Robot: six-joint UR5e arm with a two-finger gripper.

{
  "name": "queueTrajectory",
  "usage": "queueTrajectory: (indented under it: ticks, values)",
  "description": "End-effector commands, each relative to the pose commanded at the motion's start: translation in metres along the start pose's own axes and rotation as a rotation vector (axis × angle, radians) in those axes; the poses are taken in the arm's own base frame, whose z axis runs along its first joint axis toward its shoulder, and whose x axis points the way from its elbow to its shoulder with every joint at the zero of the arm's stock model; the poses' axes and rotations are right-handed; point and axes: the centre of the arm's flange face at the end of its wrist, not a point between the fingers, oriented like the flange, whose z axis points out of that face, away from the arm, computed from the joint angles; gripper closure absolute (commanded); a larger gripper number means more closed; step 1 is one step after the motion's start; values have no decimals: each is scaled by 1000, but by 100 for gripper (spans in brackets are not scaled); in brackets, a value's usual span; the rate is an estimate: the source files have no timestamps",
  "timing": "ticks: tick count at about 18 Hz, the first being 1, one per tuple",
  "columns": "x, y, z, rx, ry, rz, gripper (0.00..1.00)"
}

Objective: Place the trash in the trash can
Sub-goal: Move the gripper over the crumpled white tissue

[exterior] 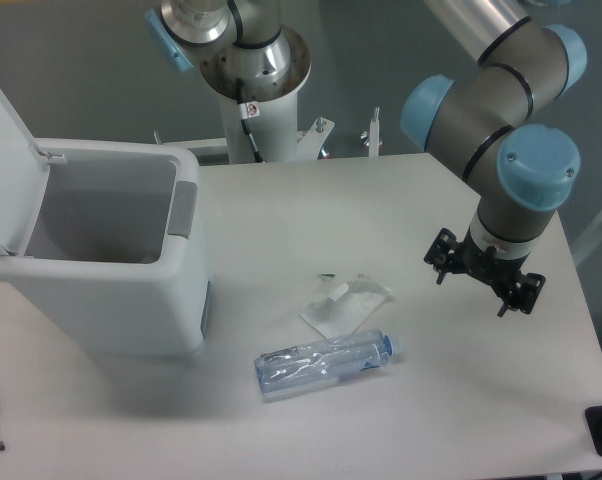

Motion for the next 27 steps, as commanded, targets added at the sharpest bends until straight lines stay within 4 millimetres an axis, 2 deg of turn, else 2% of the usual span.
queueTrajectory:
  ticks: [9,12,15,21,24,27]
  values:
    - [2,0,-2,0,6,-9,0]
    - [12,-7,7,-6,25,1,0]
    - [38,2,16,8,56,-3,0]
    - [81,8,55,16,24,23,0]
    - [110,-6,83,25,-4,61,0]
    - [129,-17,97,22,26,82,0]
